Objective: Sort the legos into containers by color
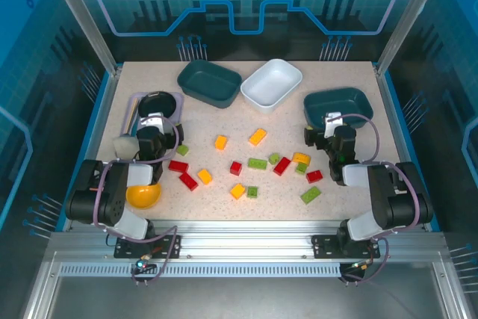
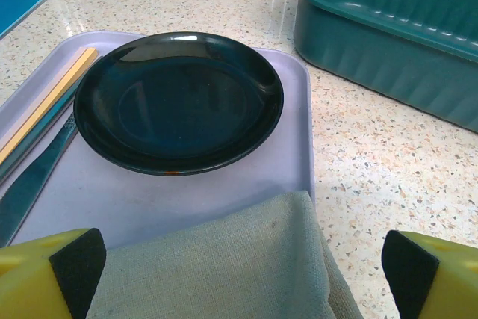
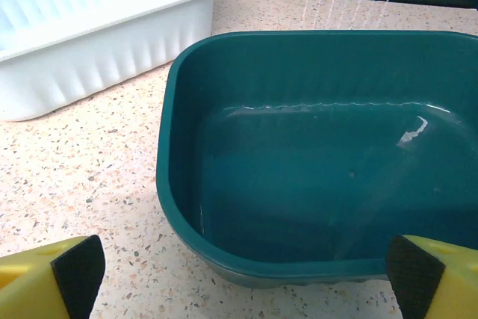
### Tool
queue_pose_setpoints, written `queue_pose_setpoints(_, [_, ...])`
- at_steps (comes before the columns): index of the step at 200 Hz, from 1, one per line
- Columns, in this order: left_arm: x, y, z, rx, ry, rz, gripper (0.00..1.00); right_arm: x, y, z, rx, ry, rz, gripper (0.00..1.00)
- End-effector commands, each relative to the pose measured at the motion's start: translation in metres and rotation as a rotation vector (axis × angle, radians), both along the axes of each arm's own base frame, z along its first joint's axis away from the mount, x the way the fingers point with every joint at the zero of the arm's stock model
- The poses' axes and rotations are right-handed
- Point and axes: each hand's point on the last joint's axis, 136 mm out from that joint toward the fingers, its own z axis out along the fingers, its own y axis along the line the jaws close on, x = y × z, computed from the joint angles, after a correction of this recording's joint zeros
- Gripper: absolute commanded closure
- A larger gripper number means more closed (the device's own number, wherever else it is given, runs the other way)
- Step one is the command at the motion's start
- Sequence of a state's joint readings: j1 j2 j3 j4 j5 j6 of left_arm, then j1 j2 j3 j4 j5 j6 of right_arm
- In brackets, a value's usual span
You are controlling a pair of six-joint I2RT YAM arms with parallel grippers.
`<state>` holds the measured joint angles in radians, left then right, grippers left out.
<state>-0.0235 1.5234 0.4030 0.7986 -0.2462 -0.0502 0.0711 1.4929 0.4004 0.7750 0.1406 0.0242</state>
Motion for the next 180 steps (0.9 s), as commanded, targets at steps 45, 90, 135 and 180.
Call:
queue_pose_setpoints(45, [-0.001, 0.001, 0.006, 0.001, -0.029, 0.01, 0.01, 0.005, 0.0, 0.004, -0.001, -0.01, 0.01, 0.0])
queue_pose_setpoints(90, [-0.001, 0.001, 0.006, 0.002, -0.029, 0.009, 0.01, 0.005, -0.001, 0.004, -0.001, -0.011, 0.009, 0.0])
queue_pose_setpoints(135, [0.002, -0.004, 0.044, 0.059, 0.076, 0.054, 0.01, 0.004, -0.003, 0.037, -0.044, 0.003, -0.034, 0.0])
queue_pose_setpoints(180, [-0.006, -0.031, 0.163, 0.005, -0.115, 0.161, 0.01, -0.025, -0.009, 0.178, 0.0, -0.218, -0.17, 0.0])
